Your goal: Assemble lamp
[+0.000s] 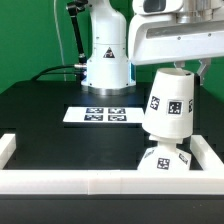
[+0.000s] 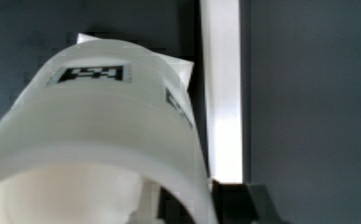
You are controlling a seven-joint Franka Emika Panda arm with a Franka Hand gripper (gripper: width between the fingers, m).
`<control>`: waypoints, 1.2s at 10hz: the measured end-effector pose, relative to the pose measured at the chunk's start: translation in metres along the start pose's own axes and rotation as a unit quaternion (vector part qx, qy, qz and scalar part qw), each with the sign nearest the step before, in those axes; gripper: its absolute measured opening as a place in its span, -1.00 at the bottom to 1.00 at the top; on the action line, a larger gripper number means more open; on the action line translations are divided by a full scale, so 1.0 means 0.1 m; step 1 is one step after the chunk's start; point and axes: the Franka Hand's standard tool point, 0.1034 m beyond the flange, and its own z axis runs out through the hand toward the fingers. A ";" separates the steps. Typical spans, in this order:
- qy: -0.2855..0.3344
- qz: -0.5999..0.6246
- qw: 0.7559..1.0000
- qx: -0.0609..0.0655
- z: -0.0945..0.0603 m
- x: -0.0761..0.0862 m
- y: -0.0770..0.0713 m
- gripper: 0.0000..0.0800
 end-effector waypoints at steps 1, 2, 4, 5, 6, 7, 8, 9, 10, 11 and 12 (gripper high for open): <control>0.004 -0.004 1.000 0.000 -0.01 0.01 0.04 -0.69; 0.005 -0.009 1.000 0.000 -0.02 0.00 0.06 -0.69; 0.004 -0.022 1.000 0.001 -0.04 -0.03 0.13 0.21; 0.004 -0.026 1.000 0.001 -0.06 -0.04 0.17 0.21; 0.002 -0.024 1.000 0.002 -0.09 -0.05 0.20 0.60; -0.004 -0.025 1.000 0.000 -0.13 -0.08 0.21 0.60; -0.014 -0.023 1.000 -0.007 -0.21 -0.13 0.23 0.72; -0.027 -0.012 0.999 -0.023 -0.34 -0.18 0.25 0.74; -0.025 -0.009 0.999 -0.022 -0.40 -0.19 0.25 0.74; -0.023 -0.003 0.999 -0.022 -0.42 -0.22 0.25 0.75; -0.024 -0.002 0.999 -0.022 -0.41 -0.22 0.25 0.75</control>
Offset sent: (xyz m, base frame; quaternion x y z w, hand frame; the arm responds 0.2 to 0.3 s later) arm -0.0213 -0.0217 0.0008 -0.0067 -0.0106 -0.0433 0.9990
